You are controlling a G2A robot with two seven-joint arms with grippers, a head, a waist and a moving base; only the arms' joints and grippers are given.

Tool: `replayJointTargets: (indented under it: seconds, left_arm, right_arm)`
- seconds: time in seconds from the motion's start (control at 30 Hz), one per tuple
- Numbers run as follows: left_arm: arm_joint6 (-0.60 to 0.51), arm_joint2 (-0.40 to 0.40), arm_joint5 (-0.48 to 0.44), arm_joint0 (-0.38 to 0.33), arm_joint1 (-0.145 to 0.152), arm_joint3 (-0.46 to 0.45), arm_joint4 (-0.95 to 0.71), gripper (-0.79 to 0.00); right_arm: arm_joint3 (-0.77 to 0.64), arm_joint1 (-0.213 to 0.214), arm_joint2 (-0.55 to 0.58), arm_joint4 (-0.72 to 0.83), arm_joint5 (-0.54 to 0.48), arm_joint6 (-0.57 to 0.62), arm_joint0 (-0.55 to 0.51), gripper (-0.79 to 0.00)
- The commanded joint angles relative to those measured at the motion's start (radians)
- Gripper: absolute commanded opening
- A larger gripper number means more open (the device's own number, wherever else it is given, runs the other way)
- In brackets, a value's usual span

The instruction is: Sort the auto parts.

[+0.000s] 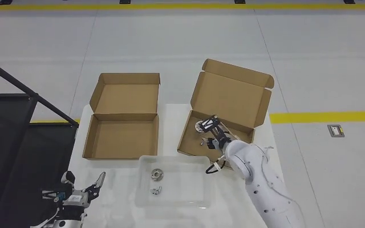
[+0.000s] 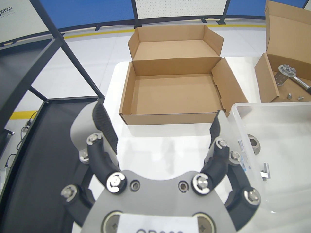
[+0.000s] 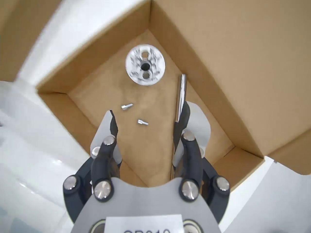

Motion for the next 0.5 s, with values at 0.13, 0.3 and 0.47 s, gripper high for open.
replayJointTargets:
  seconds: [0.13, 0.3, 0.47]
  left_arm:
    - [0.075, -0.035, -0.172, -0.013, 0.012, -0.017, 0.104, 0.000]
    - [0.049, -0.052, -0.445, -0.067, 0.037, -0.056, 0.257, 0.000]
    - [0.017, -0.035, -0.712, -0.154, 0.068, -0.095, 0.509, 0.000]
  right_arm:
    - [-0.344, 0.027, 0.062, 0.021, -0.142, -0.116, -0.224, -0.099]
    - [-0.438, 0.044, 0.082, -0.004, -0.236, -0.185, -0.326, 0.000]
    - [-0.521, 0.057, 0.075, -0.053, -0.313, -0.176, -0.402, 0.000]
